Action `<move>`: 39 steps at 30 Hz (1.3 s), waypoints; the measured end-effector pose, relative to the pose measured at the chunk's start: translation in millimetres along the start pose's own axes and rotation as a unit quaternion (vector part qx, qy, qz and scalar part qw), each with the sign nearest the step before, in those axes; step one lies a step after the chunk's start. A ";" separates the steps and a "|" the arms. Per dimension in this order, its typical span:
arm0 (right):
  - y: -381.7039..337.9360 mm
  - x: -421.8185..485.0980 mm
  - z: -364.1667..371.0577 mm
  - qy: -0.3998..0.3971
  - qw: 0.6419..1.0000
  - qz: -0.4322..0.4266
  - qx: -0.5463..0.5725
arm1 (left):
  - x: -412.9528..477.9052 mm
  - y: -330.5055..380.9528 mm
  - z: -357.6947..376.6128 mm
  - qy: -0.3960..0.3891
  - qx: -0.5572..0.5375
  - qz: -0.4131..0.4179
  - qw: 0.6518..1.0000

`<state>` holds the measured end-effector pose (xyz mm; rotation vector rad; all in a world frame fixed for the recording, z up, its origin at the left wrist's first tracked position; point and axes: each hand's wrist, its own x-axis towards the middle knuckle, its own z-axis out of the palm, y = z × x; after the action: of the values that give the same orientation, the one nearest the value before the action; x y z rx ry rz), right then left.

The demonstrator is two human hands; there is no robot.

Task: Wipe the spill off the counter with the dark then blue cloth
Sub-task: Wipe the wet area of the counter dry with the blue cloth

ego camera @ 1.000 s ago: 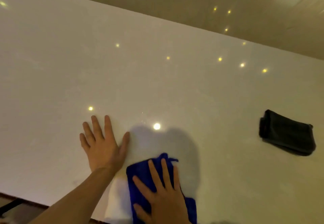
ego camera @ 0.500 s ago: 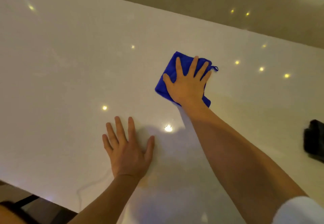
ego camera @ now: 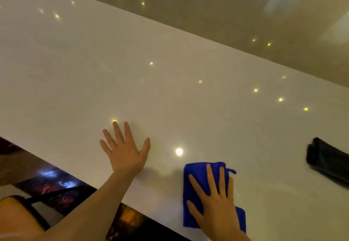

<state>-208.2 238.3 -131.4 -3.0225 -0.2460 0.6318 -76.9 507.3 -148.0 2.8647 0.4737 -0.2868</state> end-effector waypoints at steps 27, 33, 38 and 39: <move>-25.7 7.0 25.1 0.092 0.992 0.056 0.060 | -3.1 -13.5 13.3 0.029 0.009 0.003 1.000; -13.4 -33.6 35.4 0.074 0.988 0.114 0.070 | -0.8 -14.4 20.6 0.010 0.019 -0.003 1.000; -47.0 113.4 -23.0 0.137 0.974 0.132 0.126 | -5.2 -13.8 14.9 0.005 0.023 -0.001 1.000; -50.6 138.9 -32.9 0.122 0.975 0.133 0.132 | -5.5 -11.3 16.8 0.011 0.027 0.006 1.000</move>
<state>-76.7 310.7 -152.2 -2.8517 0.2381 0.2716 -88.4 511.9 -164.9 2.9251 0.4597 -0.2703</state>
